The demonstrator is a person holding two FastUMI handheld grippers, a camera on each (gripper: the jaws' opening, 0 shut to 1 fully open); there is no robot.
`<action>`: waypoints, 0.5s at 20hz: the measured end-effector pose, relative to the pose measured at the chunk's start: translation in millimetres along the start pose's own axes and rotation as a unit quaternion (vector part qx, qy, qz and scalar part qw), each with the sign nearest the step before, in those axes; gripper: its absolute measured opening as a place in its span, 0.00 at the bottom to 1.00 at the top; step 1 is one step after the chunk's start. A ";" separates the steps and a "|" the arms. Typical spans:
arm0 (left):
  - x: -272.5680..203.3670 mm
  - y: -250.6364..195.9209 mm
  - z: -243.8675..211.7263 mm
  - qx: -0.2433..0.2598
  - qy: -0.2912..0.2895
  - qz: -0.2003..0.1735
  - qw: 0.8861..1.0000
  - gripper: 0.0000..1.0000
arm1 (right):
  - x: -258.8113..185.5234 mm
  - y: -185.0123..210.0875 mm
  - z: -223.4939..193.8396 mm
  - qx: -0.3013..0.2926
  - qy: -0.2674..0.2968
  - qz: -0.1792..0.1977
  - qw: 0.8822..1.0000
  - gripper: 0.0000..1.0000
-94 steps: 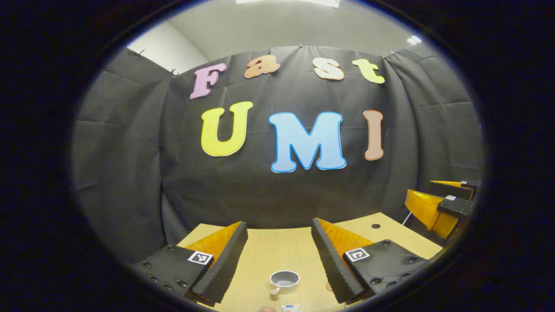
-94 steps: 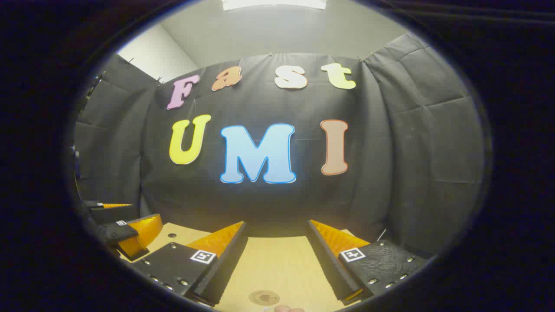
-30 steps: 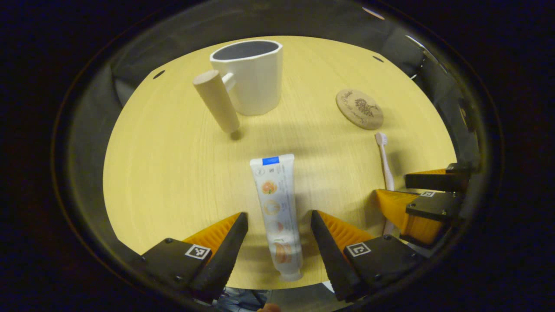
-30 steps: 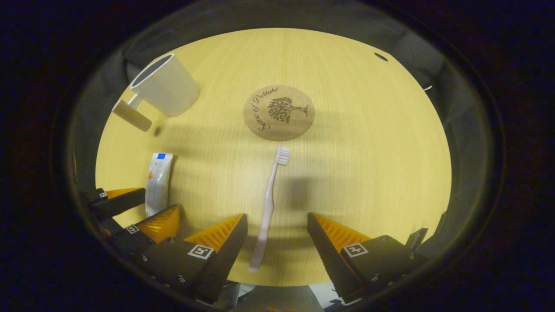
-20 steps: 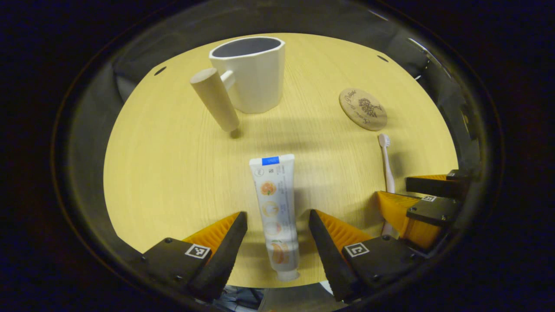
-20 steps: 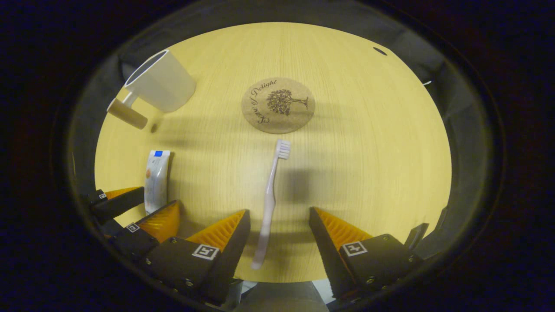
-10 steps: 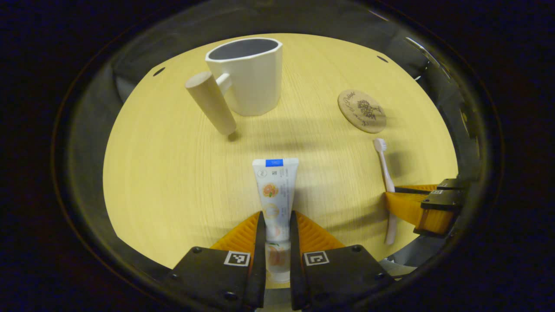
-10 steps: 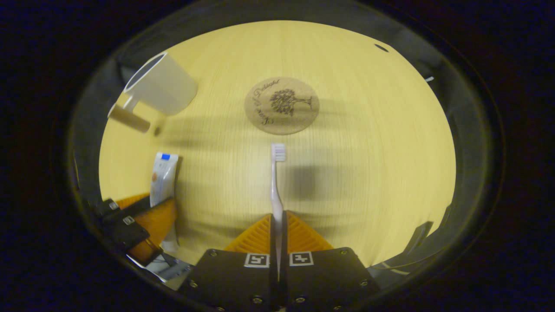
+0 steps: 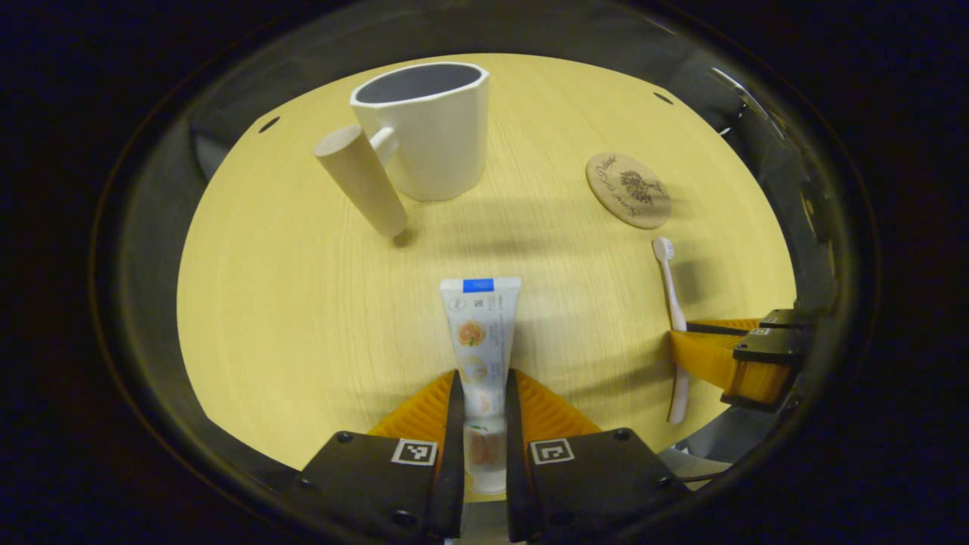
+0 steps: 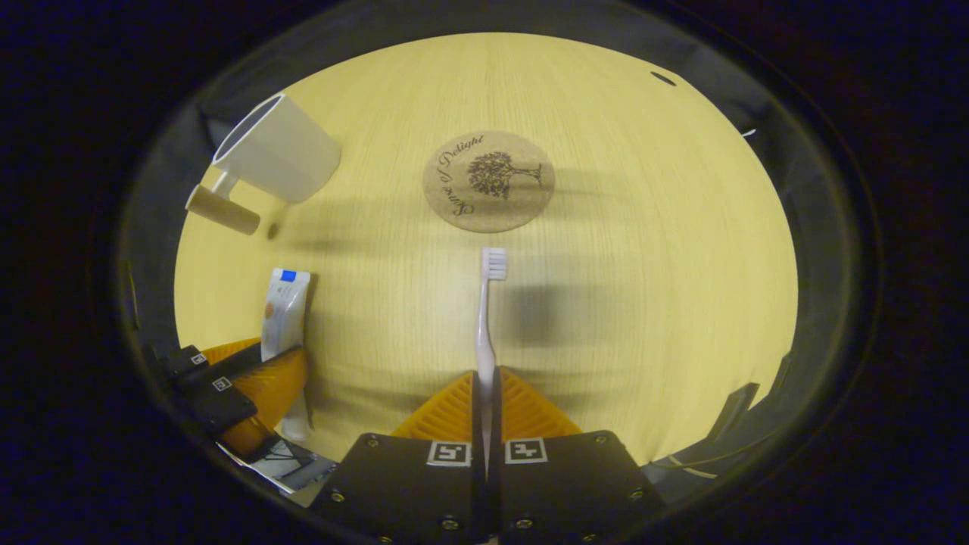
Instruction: Put the toothbrush and toothpaste on the desktop into the cup, then pick up the cup and place it on the coaster on the desktop.
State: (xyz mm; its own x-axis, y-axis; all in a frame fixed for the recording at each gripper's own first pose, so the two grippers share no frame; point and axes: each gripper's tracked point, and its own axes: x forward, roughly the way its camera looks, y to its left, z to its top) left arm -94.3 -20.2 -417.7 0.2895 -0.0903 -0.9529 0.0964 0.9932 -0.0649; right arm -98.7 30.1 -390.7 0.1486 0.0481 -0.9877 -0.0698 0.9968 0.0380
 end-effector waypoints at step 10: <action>-61.7 -9.0 15.2 -0.022 -0.030 -0.031 0.999 0.29 | 0.4 -0.8 0.2 -0.003 -0.003 0.002 1.000 0.02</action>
State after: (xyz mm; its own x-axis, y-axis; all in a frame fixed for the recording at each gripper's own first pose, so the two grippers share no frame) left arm -98.5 -24.7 -353.9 0.3416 -0.1547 -0.9270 0.0750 0.9877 -0.1372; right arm -98.4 29.3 -391.0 0.1551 0.0531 -0.9865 -0.0764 0.9962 0.0416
